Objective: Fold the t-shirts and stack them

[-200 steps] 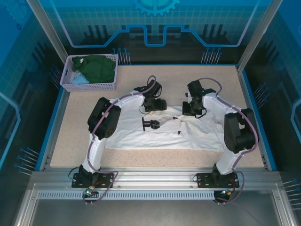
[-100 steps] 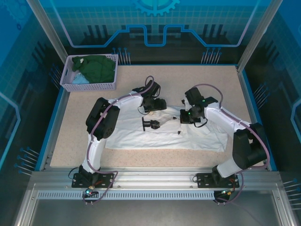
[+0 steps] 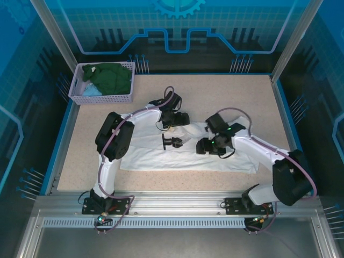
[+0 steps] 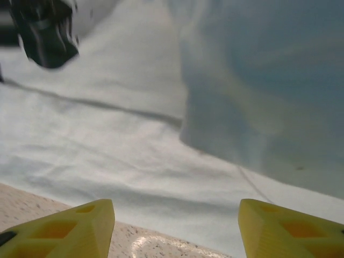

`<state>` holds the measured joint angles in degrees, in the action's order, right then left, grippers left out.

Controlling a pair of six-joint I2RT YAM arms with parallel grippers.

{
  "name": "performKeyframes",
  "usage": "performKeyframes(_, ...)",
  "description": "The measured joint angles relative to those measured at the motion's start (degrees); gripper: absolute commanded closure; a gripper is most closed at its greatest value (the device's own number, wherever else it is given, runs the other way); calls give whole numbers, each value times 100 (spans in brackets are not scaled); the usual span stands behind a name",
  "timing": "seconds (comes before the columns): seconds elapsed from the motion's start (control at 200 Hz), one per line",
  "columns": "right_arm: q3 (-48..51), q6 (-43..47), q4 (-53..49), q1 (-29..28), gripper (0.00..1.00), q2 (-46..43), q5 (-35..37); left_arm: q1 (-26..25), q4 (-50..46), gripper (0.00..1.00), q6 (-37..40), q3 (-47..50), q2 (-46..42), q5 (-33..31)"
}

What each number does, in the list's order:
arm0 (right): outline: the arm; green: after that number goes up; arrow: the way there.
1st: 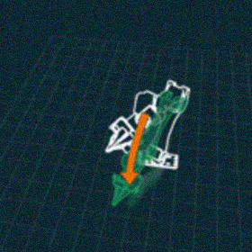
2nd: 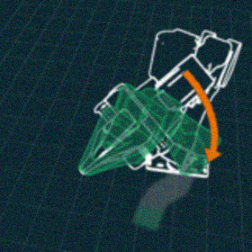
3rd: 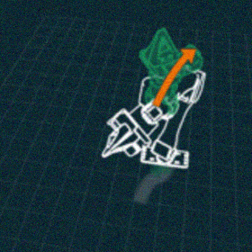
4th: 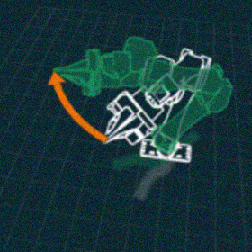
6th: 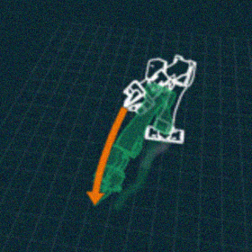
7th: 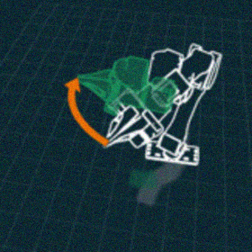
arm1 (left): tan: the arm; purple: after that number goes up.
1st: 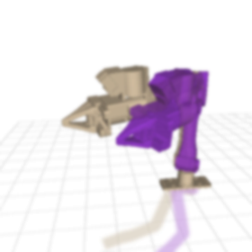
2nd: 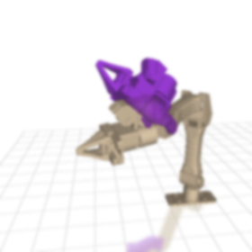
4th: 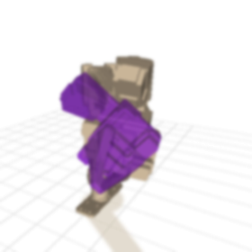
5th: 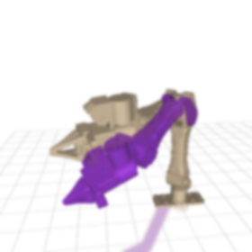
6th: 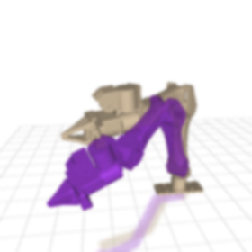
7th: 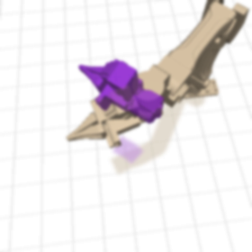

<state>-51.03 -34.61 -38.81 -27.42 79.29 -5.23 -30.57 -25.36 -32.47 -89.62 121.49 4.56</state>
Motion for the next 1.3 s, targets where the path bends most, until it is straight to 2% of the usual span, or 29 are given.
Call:
performKeyframes(0.115,-138,-55,50,859,42,-140,-109,98,-46,28,-42,90,-319,-221)
performKeyframes(0.2,-330,-107,138,1421,49,-48,-79,297,-7,33,-101,398,-758,-400)
performKeyframes(0.295,-793,-70,221,1923,63,472,-11,671,72,37,-264,920,-1270,-614)
performKeyframes(0.38,-1397,17,337,2286,64,1314,50,1078,192,38,-426,1469,-1593,-813)
performKeyframes(0.55,-2194,125,437,2752,63,2656,179,1829,348,38,-787,2505,-1749,-1169)
performKeyframes(0.68,-2446,177,442,3121,58,3252,181,2129,503,38,-1014,2872,-1803,-1335)
performKeyframes(0.86,-2549,131,452,3670,51,3407,-31,2363,673,37,-1237,3018,-1867,-1617)
performKeyframes(1.015,-2892,66,343,3823,45,3633,-313,2527,726,34,-1410,3101,-1954,-1663)
performKeyframes(1.146,-3036,0,422,3834,35,3718,-426,2638,658,22,-1414,3097,-1998,-1786)
performKeyframes(1.301,-3036,-17,595,3928,33,3650,-485,2747,352,15,-1320,2964,-2197,-1880)
